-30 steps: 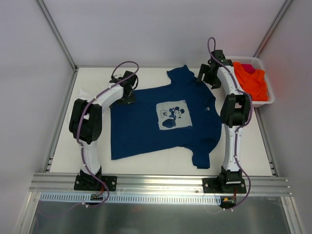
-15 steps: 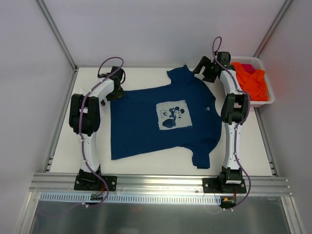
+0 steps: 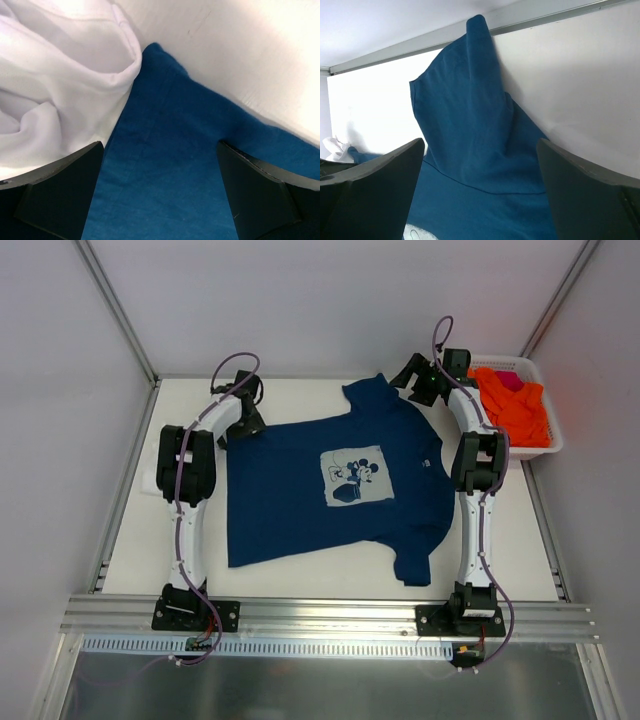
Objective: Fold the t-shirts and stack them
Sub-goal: Grap the side of the flattened tshirt furthest away from the robot with both arms
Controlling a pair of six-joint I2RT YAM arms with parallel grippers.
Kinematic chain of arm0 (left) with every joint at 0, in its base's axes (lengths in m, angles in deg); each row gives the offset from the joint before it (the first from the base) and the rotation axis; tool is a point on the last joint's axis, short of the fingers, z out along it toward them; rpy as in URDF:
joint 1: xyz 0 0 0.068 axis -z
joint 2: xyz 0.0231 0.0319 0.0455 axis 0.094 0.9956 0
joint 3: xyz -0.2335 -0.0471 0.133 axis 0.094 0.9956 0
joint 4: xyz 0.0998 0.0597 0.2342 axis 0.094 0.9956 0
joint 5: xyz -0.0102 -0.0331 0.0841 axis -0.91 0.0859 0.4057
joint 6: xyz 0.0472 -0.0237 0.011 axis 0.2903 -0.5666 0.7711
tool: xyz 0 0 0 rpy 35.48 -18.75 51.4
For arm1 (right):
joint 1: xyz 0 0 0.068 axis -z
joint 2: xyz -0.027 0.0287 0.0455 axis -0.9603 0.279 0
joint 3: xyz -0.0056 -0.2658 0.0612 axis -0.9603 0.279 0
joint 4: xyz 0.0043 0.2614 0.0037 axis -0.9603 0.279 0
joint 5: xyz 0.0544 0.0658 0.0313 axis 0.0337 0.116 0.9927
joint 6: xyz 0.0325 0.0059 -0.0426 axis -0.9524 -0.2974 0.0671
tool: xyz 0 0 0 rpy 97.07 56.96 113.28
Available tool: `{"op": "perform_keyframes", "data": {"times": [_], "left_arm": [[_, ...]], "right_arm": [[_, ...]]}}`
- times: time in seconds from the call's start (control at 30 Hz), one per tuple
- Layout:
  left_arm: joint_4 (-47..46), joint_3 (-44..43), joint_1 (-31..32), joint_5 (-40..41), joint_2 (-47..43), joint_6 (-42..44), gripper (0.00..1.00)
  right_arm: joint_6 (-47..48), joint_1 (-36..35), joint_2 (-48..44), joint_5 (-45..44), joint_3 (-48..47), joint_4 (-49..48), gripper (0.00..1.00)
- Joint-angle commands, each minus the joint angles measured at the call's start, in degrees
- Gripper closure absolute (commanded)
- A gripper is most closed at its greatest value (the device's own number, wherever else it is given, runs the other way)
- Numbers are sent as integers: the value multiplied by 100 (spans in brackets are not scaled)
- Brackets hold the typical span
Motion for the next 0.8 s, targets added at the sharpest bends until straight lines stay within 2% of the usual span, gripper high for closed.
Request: {"op": "perform_keyframes", "data": {"times": [0.0,0.4,0.6,0.77], "left_arm": [[47,-337,0,61,199,3,2],[65,-1198,-9,466,638,442,3],[47,-1049,-17,606,480,267,4],[65,-1620,-53,519,841,470,5]], "right_arm": [[124,-30,-158,197,-33,-297,1],[352,-188,-308,232,82,-279,0],[352,-267,-158,232,-15,-174,1],[387,-320,-70,250,-6,-148,1]]}}
